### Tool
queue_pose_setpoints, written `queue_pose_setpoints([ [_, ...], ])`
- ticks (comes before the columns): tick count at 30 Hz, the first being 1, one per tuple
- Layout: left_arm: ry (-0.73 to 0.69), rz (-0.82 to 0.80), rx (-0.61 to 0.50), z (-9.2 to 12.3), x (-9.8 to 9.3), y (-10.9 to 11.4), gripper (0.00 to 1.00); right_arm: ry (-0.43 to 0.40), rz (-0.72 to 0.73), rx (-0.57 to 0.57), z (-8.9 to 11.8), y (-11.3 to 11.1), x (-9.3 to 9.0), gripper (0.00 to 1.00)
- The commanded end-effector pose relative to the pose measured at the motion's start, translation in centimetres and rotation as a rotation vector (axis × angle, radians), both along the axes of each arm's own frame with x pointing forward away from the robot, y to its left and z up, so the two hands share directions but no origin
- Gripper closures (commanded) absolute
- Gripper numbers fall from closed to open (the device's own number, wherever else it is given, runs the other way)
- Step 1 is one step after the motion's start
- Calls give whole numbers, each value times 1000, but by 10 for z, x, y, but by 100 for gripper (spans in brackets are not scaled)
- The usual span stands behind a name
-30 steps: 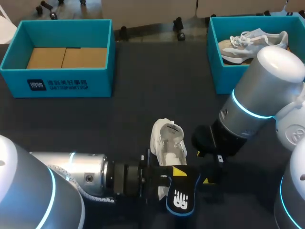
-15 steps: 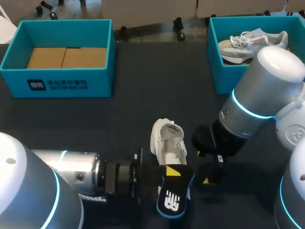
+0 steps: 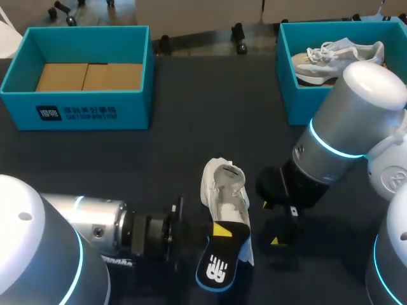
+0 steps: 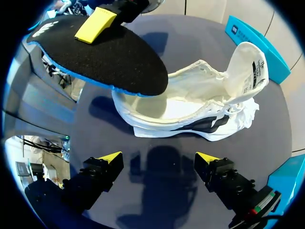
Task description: Take the shoe out of the shoebox, open the shoe tongue, remove and reinsert the insole, then place the shoe into the shoebox
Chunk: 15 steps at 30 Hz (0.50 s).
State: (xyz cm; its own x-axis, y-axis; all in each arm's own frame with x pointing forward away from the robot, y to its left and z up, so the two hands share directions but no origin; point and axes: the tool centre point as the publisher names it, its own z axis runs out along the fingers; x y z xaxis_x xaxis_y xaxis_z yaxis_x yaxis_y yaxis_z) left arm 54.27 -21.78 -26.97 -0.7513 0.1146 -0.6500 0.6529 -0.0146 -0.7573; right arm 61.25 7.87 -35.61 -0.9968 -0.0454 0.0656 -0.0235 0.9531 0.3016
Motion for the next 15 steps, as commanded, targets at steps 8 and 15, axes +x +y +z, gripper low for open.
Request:
queue_pose_setpoints([
  [8,-3,-11,-2,-8,0,-15,100,0,0,1,-1,0,0,0],
  [15,8,2,-13,-15,6,-18,100,0,0,1,-1,0,0,0],
])
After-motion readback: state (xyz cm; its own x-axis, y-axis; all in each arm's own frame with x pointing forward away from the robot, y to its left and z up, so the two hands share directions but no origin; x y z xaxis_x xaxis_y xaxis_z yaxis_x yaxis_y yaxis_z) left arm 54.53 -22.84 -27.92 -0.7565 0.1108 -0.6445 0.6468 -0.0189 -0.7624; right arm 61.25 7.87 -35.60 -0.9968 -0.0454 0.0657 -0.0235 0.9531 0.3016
